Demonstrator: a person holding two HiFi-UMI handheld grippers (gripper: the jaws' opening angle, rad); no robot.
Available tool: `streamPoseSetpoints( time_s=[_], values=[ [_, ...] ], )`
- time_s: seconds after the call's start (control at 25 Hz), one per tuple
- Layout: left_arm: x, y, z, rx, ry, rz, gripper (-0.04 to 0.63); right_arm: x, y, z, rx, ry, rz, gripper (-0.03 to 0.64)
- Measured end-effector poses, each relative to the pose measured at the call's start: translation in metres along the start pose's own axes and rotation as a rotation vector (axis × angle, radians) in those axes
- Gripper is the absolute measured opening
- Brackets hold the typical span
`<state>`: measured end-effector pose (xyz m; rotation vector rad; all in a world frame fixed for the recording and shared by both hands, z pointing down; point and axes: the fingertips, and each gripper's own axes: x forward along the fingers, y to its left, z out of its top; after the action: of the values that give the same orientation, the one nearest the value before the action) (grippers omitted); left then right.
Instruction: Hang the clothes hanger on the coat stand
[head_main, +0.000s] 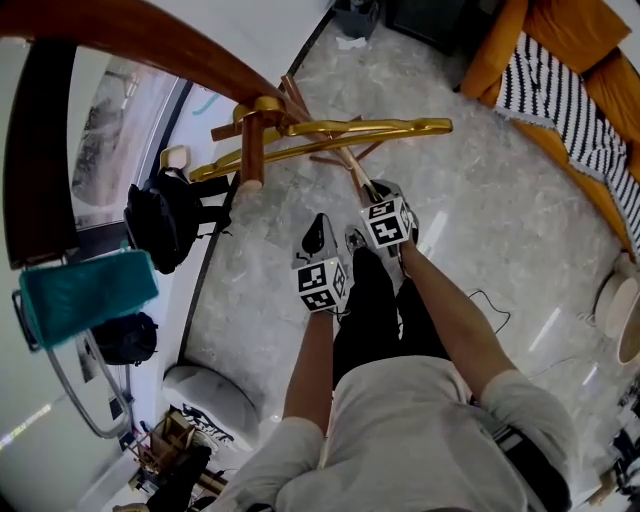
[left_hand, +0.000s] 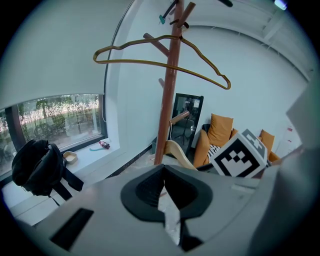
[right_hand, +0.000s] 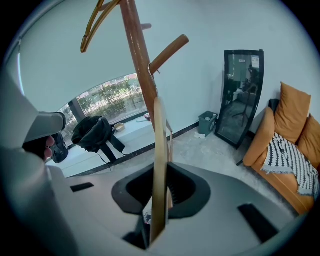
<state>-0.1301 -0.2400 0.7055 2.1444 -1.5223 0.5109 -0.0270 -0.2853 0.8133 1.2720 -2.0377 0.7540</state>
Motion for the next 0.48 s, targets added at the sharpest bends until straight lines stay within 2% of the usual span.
streamPoseSetpoints(
  time_s=[0.08, 0.2, 0.48],
  values=[
    [-0.001, 0.001, -0.001, -0.002, 0.0, 0.003, 0.009, -0.002, -0.001, 0.001, -0.001, -0.002, -0.001, 0.044],
    [-0.003, 0.002, -0.002, -0.004, 0.002, 0.005, 0.009, -0.004, 0.0, 0.001, 0.005, -0.004, 0.01, 0.125],
    [-0.009, 0.0, 0.0, 0.001, -0.007, 0.008, 0.009, -0.024, 0.0, 0.007, 0.022, -0.048, 0.044, 0.152]
  ],
)
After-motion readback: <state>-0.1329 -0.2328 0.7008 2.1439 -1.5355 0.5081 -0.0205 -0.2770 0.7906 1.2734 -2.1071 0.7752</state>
